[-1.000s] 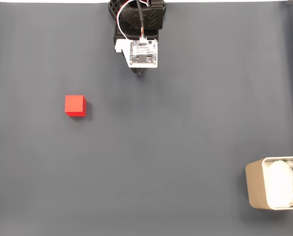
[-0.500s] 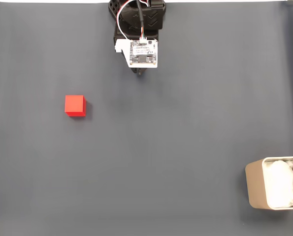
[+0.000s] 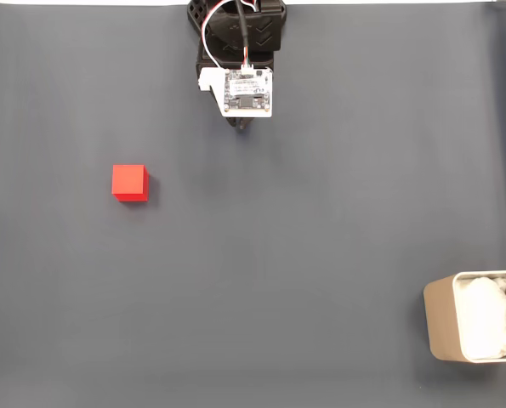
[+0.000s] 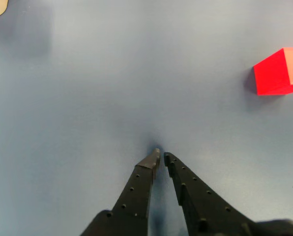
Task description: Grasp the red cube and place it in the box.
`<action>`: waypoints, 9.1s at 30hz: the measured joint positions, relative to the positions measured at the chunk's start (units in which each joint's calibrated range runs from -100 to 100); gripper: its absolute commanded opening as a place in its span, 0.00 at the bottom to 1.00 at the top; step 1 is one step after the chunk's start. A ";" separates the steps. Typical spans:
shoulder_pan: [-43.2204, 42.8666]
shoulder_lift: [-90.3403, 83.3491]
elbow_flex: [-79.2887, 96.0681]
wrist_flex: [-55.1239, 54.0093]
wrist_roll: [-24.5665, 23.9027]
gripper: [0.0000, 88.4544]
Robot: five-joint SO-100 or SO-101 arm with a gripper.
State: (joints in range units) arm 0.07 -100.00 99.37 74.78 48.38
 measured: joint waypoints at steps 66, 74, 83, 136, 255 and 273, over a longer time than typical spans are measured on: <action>26.56 59.75 -80.29 2.63 1.51 0.05; 29.67 61.57 -75.05 -2.07 2.69 0.13; 29.90 61.57 -67.27 -9.94 3.32 0.19; 32.94 65.48 -34.09 -47.97 5.86 0.37; 5.71 67.82 -59.40 -42.16 5.47 0.05; -11.94 75.21 -71.70 -42.16 6.11 0.03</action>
State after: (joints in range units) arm -11.87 -24.79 27.67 32.62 54.48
